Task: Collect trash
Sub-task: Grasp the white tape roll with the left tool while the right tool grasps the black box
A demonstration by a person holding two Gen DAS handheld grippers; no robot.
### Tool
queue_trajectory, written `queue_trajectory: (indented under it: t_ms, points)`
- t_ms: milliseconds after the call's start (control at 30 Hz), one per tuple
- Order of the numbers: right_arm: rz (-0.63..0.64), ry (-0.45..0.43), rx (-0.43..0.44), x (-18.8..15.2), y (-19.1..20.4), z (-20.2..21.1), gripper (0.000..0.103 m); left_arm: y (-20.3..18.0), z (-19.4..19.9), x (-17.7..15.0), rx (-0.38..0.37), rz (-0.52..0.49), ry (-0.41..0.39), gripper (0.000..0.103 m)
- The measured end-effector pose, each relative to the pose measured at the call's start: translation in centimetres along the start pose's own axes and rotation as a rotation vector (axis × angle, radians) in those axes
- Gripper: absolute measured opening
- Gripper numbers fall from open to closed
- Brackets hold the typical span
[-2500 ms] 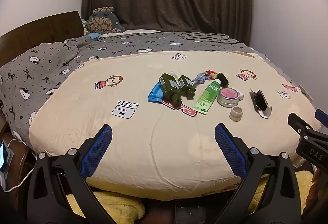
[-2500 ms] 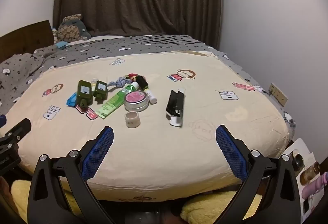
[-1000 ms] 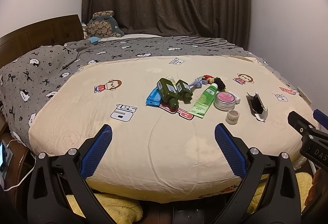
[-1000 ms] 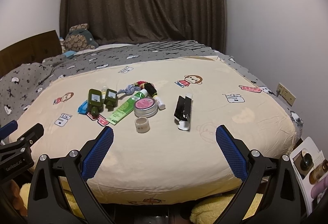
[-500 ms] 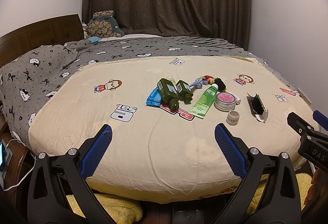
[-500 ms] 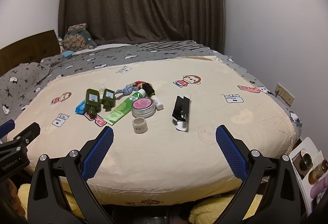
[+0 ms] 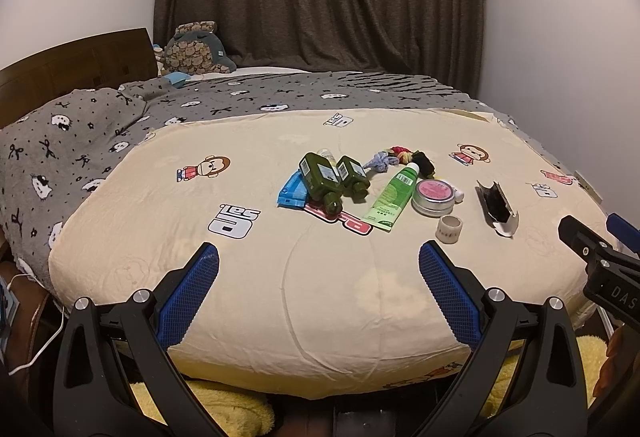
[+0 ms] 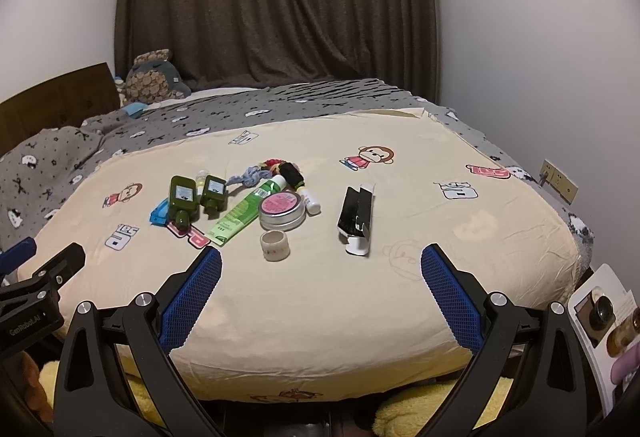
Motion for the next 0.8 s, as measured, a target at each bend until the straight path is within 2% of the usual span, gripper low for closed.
queue_trajectory:
  t_ms: [300, 400, 500, 600, 800]
  points:
    - [0.02, 0.031, -0.022, -1.2, -0.7, -1.7, 0.1, 0.4, -0.9, -1.1, 0.012, -0.01, 0.004, 0.095]
    - [0.006, 0.055, -0.015, -2.0, -1.6, -2.8, 0.1, 0.8, -2.1, -1.9, 0.013, 0.0, 0.026, 0.095]
    - [-0.002, 0.081, -0.046, -2.8, -2.9, -4.1, 0.1, 1.3, -3.3, -2.7, 0.009, 0.02, 0.051, 0.095]
    - [-0.01, 0.104, -0.069, -3.6, -3.8, -5.7, 0.1, 1.4, -5.0, -3.5, -0.016, 0.038, 0.084, 0.094]
    - [-0.036, 0.174, -0.041, -4.5, -5.4, -10.5, 0.099, -0.6, -7.8, -5.1, -0.077, 0.002, 0.148, 0.093]
Point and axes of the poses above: each gripper's, at about its wrist camera, not at the fingertips, and z roughly against the way its jaws point, y to its left, x to its top, the point moved 5 cm from there along -z, roughly the way its jaws point, and after that the axes turned 8 degrees about -y, right-handed, at the moved point
